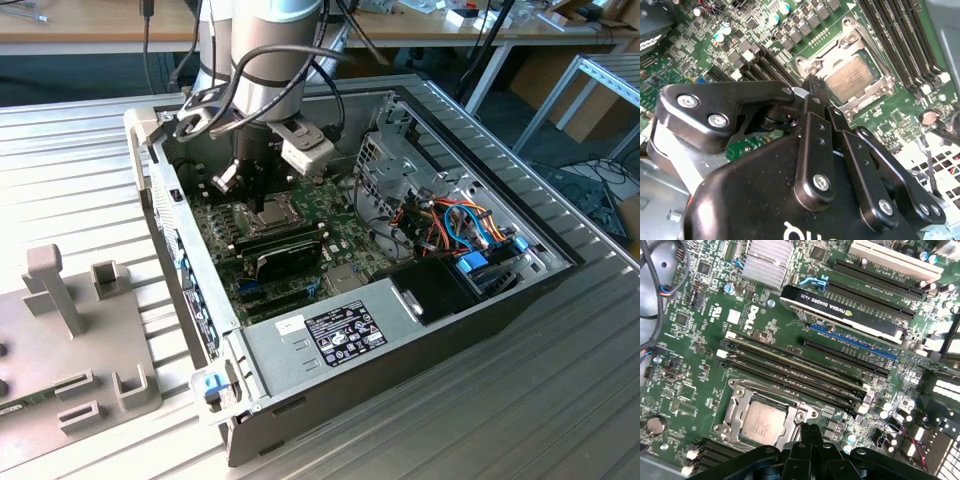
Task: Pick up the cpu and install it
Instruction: 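Install the second cpu locking lever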
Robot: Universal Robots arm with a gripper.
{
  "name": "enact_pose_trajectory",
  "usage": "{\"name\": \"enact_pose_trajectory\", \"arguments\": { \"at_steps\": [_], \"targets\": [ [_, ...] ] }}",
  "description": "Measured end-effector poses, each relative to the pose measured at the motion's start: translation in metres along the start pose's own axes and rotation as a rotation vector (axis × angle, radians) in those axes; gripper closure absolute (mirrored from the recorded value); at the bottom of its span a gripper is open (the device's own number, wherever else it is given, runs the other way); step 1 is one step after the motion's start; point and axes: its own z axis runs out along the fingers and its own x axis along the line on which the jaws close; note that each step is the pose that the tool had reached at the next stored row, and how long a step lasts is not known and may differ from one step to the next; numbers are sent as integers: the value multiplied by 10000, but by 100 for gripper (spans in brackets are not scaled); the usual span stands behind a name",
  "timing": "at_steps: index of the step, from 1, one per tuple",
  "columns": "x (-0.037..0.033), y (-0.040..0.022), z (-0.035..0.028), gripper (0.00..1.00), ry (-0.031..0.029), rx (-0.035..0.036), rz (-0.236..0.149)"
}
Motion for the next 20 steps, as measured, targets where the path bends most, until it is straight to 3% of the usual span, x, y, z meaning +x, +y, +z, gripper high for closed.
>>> {"name": "enact_pose_trajectory", "arguments": {
  "at_steps": [14, 20],
  "targets": [
    [43, -23, -509, 89, -22, -6, 0],
    [46, -22, -516, 89, -24, -10, -2]
  ]
}}
